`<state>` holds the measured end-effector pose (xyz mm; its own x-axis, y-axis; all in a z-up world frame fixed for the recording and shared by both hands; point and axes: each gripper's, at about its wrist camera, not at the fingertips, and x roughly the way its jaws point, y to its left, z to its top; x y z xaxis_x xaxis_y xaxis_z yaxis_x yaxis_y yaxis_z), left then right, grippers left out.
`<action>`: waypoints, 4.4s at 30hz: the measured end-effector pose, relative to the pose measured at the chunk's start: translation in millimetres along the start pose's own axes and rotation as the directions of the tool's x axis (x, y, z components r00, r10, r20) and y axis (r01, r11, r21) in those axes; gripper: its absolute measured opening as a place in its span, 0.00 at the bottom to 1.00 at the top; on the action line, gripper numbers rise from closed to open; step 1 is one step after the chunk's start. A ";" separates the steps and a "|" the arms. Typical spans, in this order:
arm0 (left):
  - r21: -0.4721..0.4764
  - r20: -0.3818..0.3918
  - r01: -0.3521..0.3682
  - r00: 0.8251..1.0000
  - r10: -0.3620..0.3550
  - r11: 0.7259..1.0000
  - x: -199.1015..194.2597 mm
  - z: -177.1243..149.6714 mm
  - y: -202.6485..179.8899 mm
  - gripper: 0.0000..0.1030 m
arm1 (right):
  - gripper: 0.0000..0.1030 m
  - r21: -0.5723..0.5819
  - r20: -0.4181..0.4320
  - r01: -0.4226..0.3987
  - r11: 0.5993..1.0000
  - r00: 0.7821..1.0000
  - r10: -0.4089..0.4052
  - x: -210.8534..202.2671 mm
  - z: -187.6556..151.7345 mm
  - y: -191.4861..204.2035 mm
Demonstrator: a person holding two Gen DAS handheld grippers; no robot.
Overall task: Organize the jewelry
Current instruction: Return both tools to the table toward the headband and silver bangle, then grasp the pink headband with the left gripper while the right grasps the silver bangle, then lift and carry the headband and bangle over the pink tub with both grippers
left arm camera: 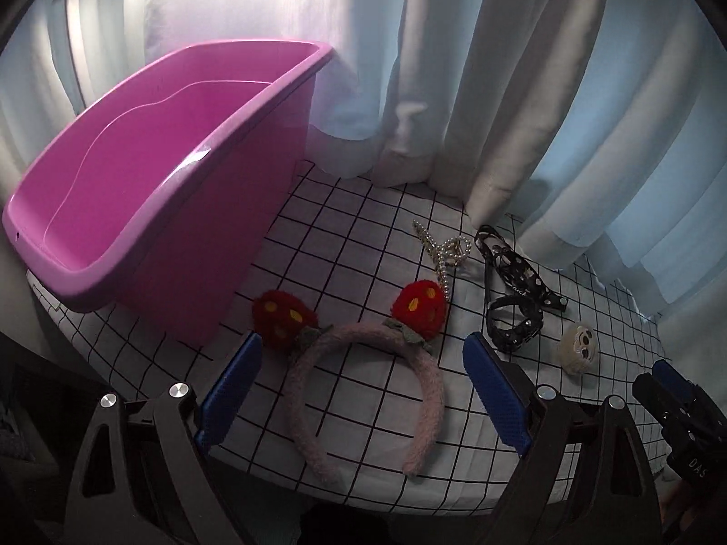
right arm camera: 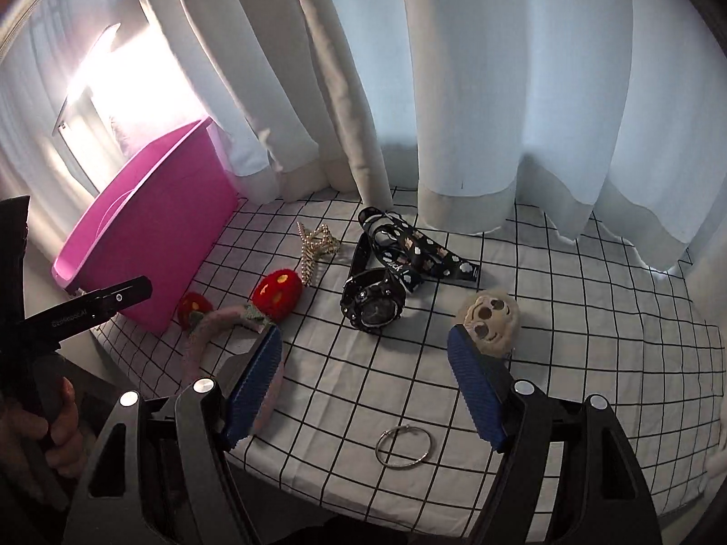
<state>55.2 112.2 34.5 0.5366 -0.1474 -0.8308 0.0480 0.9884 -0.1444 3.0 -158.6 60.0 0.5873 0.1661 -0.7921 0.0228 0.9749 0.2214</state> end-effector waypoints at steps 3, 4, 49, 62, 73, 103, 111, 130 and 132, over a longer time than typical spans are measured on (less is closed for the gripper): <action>0.003 -0.039 -0.031 0.999 0.031 1.000 11.6 -21.1 -2.3 0.86 | 0.70 -0.004 -0.029 -0.016 1.000 0.999 0.016 9.2 -21.4 -7.0; 0.007 -0.048 -0.039 0.998 0.039 0.999 13.7 -27.0 -3.8 0.86 | 0.70 -0.008 -0.035 -0.012 1.000 0.999 0.012 12.2 -27.1 -8.4; 0.172 -0.169 -0.077 0.980 0.107 0.982 136.5 -56.0 35.3 0.86 | 0.70 0.165 -0.181 0.250 0.954 0.959 -0.220 103.1 -102.5 -16.0; 0.183 -0.127 -0.086 0.986 0.110 0.979 139.2 -56.4 35.8 0.88 | 0.70 0.109 -0.145 0.317 0.942 0.943 -0.300 106.0 -108.8 -2.6; 0.223 -0.143 -0.022 0.988 0.055 0.975 123.6 -62.2 18.8 0.44 | 0.49 0.100 -0.137 0.312 0.945 0.945 -0.297 103.7 -107.0 3.4; 0.168 -0.036 0.044 0.999 -0.039 0.985 74.0 -29.9 30.7 0.08 | 0.48 0.114 -0.072 0.299 0.947 0.954 -0.292 82.1 -97.4 10.5; 0.174 0.023 0.064 0.997 -0.069 0.983 48.1 -13.1 25.4 0.08 | 0.48 0.098 -0.009 0.298 0.950 0.954 -0.299 60.0 -74.7 20.2; 0.037 0.271 0.050 0.961 -0.058 0.998 -46.4 86.3 72.7 0.08 | 0.48 -0.094 0.238 0.208 0.974 0.954 -0.181 3.0 54.7 106.3; 0.011 0.280 0.026 0.960 -0.028 1.000 -52.9 98.2 89.6 0.08 | 0.48 -0.137 0.254 0.166 0.977 0.959 -0.127 7.0 73.9 129.5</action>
<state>113.8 212.3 118.3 0.7496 -0.1588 -0.6426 0.0711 0.9845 -0.1604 69.8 -42.1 125.2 0.7654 -0.0025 -0.6436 0.0091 0.9999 0.0070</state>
